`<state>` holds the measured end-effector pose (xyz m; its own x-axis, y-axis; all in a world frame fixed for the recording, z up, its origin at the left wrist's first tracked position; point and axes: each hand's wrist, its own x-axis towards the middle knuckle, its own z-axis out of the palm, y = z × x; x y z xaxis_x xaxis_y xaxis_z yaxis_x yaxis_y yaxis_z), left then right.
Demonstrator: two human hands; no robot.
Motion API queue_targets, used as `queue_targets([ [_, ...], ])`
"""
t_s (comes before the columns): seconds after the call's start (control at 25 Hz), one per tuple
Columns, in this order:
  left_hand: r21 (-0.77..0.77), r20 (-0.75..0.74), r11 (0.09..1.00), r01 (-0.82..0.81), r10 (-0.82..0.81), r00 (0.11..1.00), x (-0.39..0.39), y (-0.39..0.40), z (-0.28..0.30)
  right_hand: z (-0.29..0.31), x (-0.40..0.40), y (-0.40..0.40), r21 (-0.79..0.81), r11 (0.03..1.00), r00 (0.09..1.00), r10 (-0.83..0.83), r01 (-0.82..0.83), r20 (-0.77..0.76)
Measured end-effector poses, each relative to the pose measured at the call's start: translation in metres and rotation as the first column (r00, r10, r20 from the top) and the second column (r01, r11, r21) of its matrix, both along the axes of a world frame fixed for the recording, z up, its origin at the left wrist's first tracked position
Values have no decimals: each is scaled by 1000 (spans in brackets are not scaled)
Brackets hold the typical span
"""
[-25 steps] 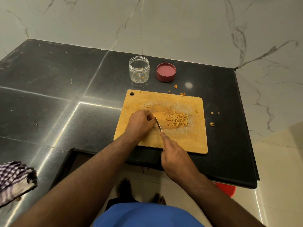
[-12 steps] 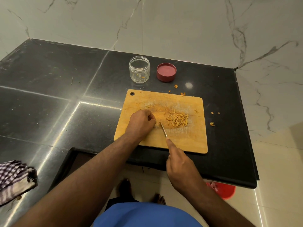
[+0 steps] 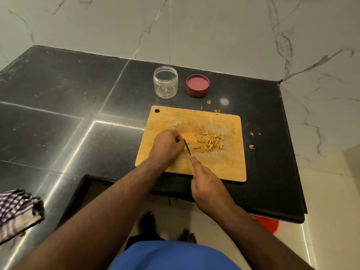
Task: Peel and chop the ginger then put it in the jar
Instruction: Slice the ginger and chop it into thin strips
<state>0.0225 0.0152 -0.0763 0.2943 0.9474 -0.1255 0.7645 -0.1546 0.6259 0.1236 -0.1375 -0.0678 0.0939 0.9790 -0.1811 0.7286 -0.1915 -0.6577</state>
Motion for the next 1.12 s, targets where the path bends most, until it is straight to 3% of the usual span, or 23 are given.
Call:
queue_targets([
  [0.36, -34, 0, 999, -18, 18, 1000, 2, -1, 4, -2, 0, -21, -36, 999, 999, -31, 30, -38],
  [0.6, -106, -25, 992, 73, -76, 997, -8, 6, 15, 1, 14, -31, 105, 990, 995, -89, 92, -34],
  [0.96, -128, -46, 992, -11, 5, 999, -41, 16, 28, -11, 1, -16, 61, 998, 999, 25, -26, 22],
  [1.12, -140, -39, 990, -33, 28, 999, -52, 17, 24, -17, 21, -24, 107, 990, 994, -102, 98, 38],
])
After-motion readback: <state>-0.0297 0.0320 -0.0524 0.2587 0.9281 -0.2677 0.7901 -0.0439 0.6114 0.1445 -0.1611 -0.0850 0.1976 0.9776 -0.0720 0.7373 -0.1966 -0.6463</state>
